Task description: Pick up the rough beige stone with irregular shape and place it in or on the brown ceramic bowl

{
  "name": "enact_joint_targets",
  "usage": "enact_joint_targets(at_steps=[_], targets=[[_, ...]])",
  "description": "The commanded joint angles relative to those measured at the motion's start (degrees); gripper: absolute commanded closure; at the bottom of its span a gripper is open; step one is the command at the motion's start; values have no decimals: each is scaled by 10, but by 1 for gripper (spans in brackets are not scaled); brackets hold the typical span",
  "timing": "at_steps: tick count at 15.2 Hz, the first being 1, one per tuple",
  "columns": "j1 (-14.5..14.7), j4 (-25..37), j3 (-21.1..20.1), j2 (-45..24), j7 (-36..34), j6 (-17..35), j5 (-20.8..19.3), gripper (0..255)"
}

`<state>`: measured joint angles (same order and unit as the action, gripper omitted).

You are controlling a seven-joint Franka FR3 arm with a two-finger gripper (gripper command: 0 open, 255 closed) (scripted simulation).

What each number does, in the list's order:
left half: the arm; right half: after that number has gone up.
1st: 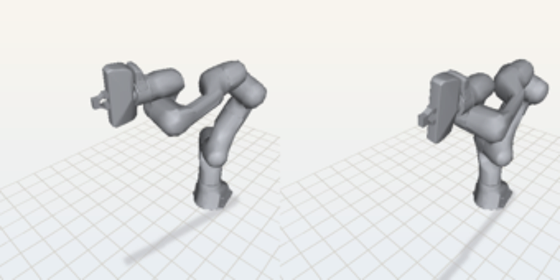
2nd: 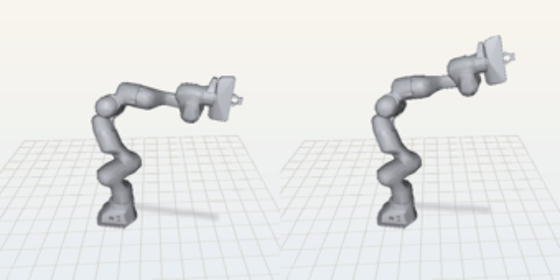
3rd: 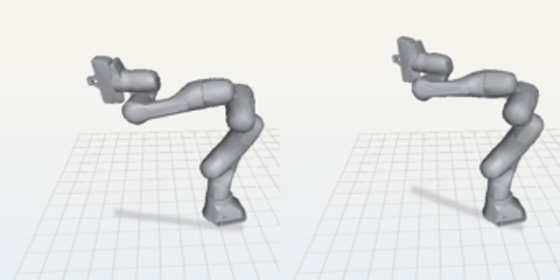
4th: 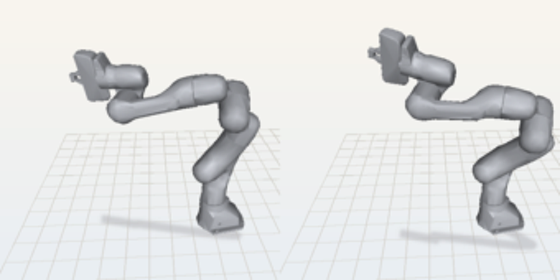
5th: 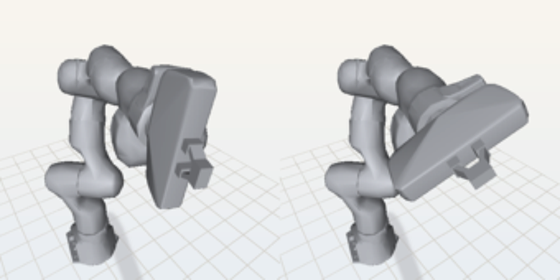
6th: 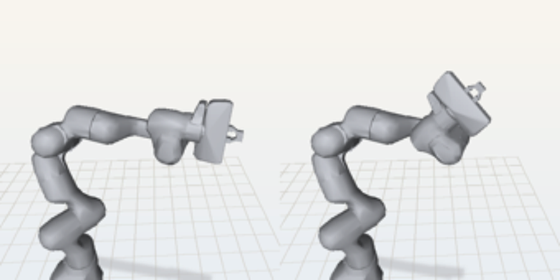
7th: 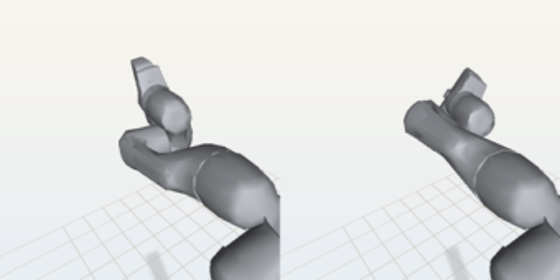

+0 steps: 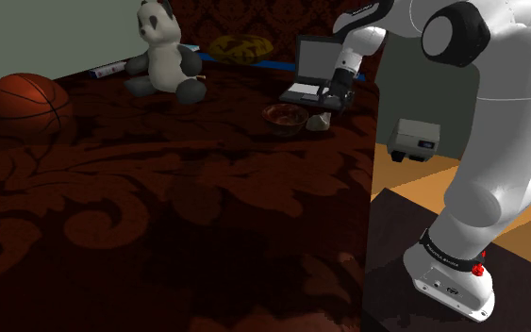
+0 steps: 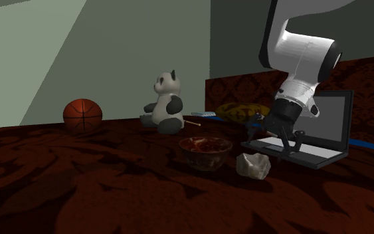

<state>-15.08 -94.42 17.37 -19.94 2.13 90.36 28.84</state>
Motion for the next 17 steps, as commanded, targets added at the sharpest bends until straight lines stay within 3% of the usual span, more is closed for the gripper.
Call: enact_joint_targets(at_steps=[1, 5, 13, 14, 17], targets=[[2, -12, -1, -1, 2, 13, 3, 0], [12, -49, -5, 4, 6, 47, 7, 0], [12, -49, -5, 4, 6, 46, 7, 0], [12, -49, -5, 4, 6, 46, 7, 255], [11, -47, -5, 2, 6, 45, 7, 255]])
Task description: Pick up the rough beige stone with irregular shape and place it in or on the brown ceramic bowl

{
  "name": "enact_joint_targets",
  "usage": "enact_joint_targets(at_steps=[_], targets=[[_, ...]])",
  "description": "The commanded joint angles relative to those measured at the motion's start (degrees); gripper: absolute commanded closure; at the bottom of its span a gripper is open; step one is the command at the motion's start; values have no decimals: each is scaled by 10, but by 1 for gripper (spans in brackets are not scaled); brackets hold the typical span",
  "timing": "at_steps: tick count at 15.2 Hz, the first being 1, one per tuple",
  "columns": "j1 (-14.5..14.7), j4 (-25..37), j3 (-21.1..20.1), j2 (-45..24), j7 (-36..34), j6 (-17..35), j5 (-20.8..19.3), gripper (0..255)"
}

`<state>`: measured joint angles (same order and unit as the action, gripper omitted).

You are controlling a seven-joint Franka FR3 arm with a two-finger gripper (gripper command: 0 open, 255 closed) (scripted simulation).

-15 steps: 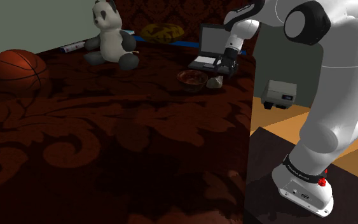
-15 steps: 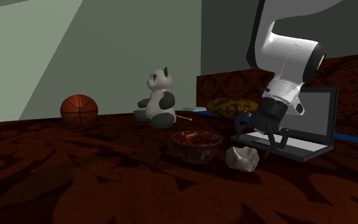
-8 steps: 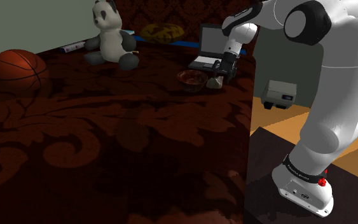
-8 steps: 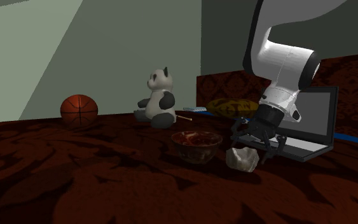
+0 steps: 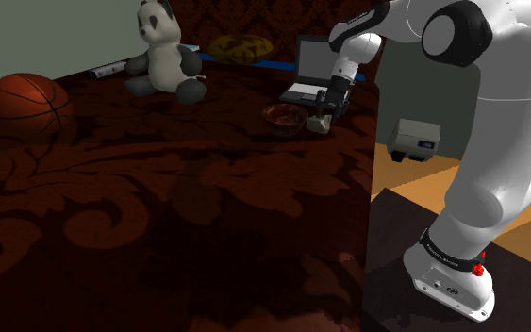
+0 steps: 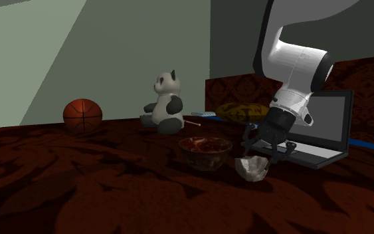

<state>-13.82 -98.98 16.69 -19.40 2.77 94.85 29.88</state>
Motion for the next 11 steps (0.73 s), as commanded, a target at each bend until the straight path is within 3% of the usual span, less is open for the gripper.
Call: enact_joint_targets(at_steps=[1, 11], targets=[[-1, -3, 1, -3, 0, 1, -3, 255], [-1, 16, 3, 11, -14, -27, -9, 255]])
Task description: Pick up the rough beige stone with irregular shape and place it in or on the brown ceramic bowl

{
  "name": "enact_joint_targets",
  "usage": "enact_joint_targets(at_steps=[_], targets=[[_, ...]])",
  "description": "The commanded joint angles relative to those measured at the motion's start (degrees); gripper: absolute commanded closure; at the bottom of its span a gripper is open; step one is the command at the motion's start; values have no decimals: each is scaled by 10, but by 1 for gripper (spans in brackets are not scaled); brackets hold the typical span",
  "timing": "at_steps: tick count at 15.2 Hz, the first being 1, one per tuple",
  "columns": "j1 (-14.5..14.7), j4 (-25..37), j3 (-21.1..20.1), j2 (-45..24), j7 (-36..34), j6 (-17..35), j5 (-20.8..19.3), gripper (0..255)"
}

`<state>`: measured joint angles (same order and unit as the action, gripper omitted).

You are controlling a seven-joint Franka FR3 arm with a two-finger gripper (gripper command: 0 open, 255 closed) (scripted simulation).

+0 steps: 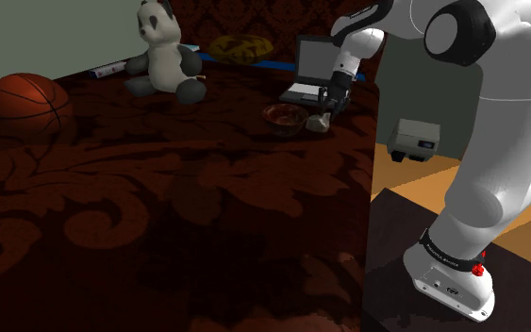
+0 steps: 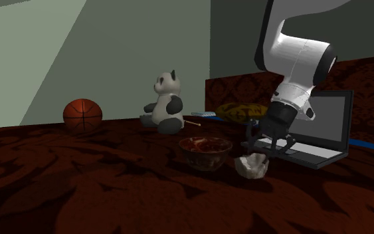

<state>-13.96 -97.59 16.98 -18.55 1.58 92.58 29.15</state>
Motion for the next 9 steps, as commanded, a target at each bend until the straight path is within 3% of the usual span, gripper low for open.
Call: enact_joint_targets(at_steps=[1, 8, 9], targets=[[0, 7, 1, 5, -5, -11, -2, 255], [-2, 33, 2, 15, -20, -42, -6, 255], [-2, 33, 2, 15, -20, -42, -6, 0]])
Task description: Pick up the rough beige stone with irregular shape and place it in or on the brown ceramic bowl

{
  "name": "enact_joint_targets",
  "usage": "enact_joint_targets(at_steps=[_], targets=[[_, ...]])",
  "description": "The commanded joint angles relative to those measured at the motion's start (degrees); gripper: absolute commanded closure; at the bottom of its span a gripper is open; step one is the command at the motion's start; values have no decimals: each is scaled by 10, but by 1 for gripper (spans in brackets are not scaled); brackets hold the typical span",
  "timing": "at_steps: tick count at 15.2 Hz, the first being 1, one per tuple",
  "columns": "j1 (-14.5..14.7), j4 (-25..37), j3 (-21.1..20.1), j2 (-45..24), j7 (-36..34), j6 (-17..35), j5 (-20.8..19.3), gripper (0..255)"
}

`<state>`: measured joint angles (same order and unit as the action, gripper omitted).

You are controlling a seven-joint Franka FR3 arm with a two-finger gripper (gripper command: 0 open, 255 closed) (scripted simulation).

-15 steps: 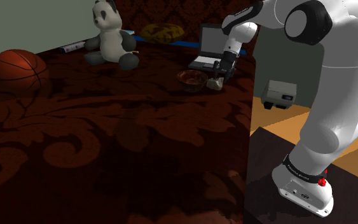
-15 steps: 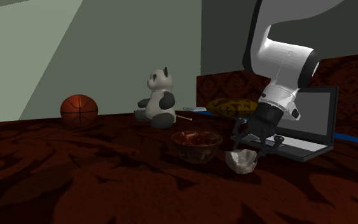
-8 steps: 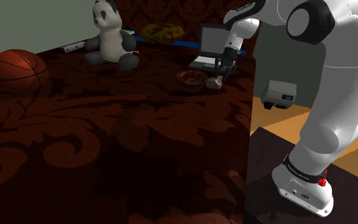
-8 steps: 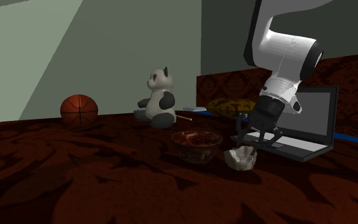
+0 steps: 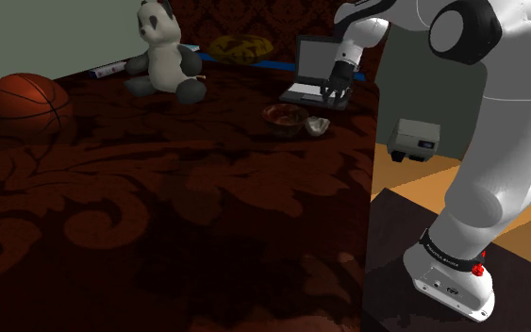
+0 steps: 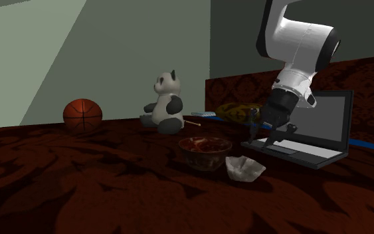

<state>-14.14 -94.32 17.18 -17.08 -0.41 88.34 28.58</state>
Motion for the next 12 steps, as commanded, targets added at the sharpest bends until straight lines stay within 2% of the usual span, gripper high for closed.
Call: enact_joint_targets(at_steps=[1, 2, 3, 5, 6, 7, 12], targets=[[55, -15, -18, 29, 53, 49, -125, 0], [22, -9, -7, 16, 20, 20, -32, 0], [21, -9, -9, 16, 20, 20, -32, 0], [-16, -211, 14, 107, -19, 165, 149, 0], [-24, -312, 21, 151, -19, 241, 256, 0], [-24, -327, 23, 158, -17, 252, 274, 0], [-11, -335, 10, 142, -7, 279, 298, 0]])
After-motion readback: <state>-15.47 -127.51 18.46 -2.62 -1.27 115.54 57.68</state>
